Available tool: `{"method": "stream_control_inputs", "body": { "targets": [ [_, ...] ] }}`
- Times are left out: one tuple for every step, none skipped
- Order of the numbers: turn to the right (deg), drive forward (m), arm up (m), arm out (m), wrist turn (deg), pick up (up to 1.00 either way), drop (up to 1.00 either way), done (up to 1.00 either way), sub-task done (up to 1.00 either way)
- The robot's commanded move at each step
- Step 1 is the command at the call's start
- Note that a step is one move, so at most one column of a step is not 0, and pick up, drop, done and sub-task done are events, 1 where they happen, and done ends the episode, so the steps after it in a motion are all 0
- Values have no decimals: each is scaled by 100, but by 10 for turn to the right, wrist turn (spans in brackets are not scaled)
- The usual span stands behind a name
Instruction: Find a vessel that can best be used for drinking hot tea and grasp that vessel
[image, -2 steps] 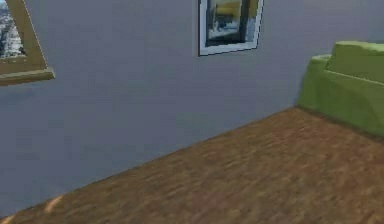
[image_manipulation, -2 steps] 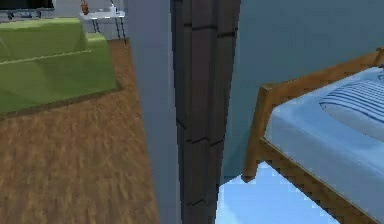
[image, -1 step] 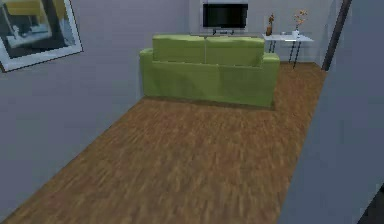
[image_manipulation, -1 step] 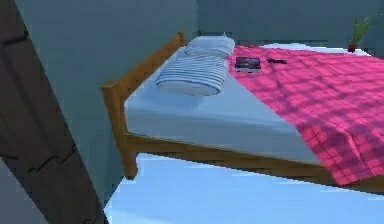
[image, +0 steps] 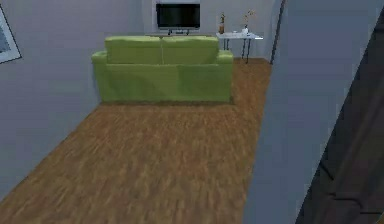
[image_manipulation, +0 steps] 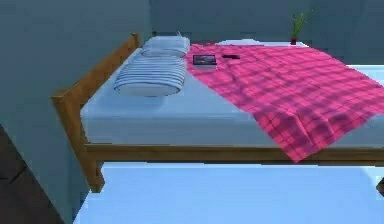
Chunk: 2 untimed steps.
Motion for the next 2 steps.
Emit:
{"method": "stream_control_inputs", "body": {
  "targets": [
    [0,90,0,0,0,0,0,0,0],
    [270,0,0,0,0,0,0,0,0]
  ]
}}
